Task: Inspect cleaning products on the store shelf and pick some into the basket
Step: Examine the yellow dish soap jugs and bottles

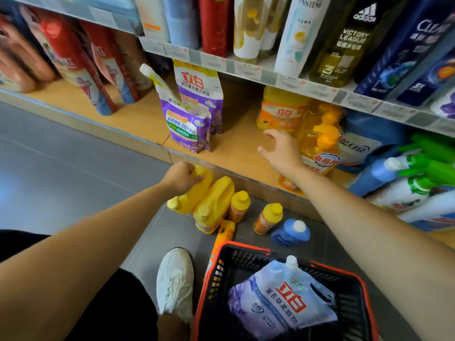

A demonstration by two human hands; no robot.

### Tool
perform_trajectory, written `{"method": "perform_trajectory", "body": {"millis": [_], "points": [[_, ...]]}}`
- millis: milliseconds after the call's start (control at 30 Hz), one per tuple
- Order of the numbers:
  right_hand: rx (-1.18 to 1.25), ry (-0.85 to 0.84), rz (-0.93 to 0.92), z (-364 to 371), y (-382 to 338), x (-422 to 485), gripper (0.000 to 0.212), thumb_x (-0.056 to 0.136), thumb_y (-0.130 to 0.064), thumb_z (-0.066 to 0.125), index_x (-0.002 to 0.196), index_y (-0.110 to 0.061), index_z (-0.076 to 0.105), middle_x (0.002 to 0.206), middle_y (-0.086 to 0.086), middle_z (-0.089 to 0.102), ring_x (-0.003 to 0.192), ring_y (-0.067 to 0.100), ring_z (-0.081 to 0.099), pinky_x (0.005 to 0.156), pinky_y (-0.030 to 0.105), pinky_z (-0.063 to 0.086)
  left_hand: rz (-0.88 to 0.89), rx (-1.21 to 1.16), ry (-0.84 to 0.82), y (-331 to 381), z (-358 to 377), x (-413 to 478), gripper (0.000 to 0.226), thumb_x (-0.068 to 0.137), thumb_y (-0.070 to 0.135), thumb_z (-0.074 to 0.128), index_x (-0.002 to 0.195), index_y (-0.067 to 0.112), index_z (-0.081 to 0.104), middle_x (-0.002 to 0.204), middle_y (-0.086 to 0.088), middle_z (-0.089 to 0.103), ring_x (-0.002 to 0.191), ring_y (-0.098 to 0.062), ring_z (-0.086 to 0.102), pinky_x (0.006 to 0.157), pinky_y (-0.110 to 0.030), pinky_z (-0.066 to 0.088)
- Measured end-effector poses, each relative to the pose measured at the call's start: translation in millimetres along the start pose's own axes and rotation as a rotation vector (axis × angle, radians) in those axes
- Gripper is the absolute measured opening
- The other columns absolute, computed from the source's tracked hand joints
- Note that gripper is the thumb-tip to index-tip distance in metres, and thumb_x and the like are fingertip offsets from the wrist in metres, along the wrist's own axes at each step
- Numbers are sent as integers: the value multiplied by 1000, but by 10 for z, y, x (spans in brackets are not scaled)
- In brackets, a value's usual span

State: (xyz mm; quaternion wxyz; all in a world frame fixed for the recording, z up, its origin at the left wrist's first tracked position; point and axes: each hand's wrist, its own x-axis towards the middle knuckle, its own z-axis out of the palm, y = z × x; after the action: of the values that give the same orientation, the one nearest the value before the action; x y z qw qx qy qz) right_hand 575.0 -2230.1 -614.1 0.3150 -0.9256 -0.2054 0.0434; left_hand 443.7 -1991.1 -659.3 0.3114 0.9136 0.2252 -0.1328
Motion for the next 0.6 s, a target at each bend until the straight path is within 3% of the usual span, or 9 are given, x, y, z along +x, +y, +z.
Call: {"method": "perform_trajectory", "body": {"millis": [100,167,233,333,433,500,600], "points": [[-71,33,-95,-23,26,-6,47,90,-20,71,135,-11,58,136,11,56,128,29,50,109,41,41,21,84,-12,-138,57,131,22,96,22,64,103,2,64,99,-15,64,94,-33,59,74,-40,44],[-113,49,-142,-72,55,-61,48,90,-20,71,135,-11,58,136,11,56,128,30,49,108,40,40,44,128,7,-145,68,191,33,96,26,64,124,8,64,119,-13,66,110,-36,60,87,-44,50],[-176,54,-207,-137,67,-129,48,89,-20,70,135,-10,58,135,11,55,126,30,49,107,41,41,82,184,102,-90,91,208,43,94,31,66,135,18,61,132,-10,61,117,-35,59,91,-44,51],[-335,160,-354,-285,91,-254,46,88,-19,69,132,-9,61,133,10,57,123,31,49,101,45,45,249,202,247,105,155,245,39,90,30,69,127,20,66,131,-7,60,114,-30,60,85,-39,52],[-540,362,-450,-468,194,-375,44,86,-26,66,128,-12,62,134,10,57,124,31,48,102,45,41,368,98,241,430,215,366,33,91,31,70,122,19,69,121,-3,64,106,-23,63,79,-31,51],[-626,450,-404,-584,285,-431,48,86,-34,63,130,-14,60,136,9,56,127,32,46,105,48,35,372,-11,220,682,265,487,32,92,33,69,121,20,69,120,-1,66,102,-19,64,81,-32,54],[-583,438,-234,-683,418,-467,59,83,-41,68,136,-18,54,140,6,52,126,29,47,103,46,36,332,-227,195,1024,330,716,34,92,38,70,123,22,68,123,3,69,100,-13,64,86,-33,54]]}}
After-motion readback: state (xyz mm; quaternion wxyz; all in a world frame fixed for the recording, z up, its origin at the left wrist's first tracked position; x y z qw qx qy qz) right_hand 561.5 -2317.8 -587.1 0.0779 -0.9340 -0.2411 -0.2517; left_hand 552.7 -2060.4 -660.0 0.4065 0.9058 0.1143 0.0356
